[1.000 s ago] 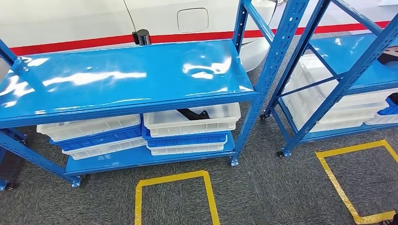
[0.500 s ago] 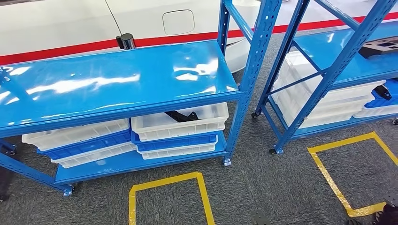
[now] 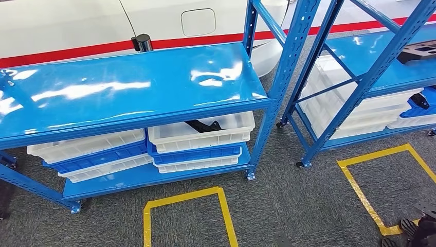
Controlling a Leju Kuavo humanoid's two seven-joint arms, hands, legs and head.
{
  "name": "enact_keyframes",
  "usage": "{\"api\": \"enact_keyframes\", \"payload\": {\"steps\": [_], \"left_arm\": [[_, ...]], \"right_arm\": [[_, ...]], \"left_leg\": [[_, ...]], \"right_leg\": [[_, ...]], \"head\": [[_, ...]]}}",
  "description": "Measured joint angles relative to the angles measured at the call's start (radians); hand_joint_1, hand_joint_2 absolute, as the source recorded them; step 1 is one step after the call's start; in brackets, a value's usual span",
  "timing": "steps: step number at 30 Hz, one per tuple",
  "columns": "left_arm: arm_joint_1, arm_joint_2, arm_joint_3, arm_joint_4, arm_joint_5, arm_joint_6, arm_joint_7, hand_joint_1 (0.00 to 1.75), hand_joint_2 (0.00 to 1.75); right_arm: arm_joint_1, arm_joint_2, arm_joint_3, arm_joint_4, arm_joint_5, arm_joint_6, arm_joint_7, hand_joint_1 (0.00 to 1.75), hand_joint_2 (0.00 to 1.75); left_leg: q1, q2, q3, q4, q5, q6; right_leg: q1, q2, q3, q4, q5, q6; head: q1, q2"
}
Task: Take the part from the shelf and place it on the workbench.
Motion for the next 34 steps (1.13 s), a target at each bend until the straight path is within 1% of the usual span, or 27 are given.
{"api": "enact_keyframes", "payload": {"steps": [10,27,33,34], "left_arm": [[0.038,-0.028,0.248,-0.067,-0.282,-0.034,0.065,0.00,0.00],[0.102,-0.074,0.677,-0.180,-0.762,-0.093,0.174,0.00,0.00],[0.125,-0.089,0.823,-0.218,-0.928,-0.114,0.212,0.00,0.00],[0.127,-0.090,0.835,-0.221,-0.942,-0.116,0.215,0.00,0.00]], "right_arm": [[0.028,0.001,-0.002,-0.045,-0.028,0.023,-0.019,0.00,0.00],[0.076,0.009,-0.025,-0.120,-0.074,0.060,-0.052,0.00,0.00],[0.093,0.011,-0.031,-0.145,-0.089,0.072,-0.065,0.00,0.00],[0.095,0.011,-0.032,-0.147,-0.090,0.073,-0.066,0.00,0.00]], "left_leg": [[0.004,0.000,0.000,0.000,0.000,0.000],[0.005,0.000,0.000,0.000,0.000,0.000],[0.005,0.000,0.000,0.000,0.000,0.000],[0.005,0.000,0.000,0.000,0.000,0.000]], "right_leg": [[0.003,0.000,0.000,0.000,0.000,0.000],[0.004,0.000,0.000,0.000,0.000,0.000],[0.005,0.000,-0.001,0.000,0.000,0.000],[0.005,0.000,-0.001,0.000,0.000,0.000]], "head": [[0.000,0.000],[0.000,0.000],[0.000,0.000],[0.000,0.000]]}}
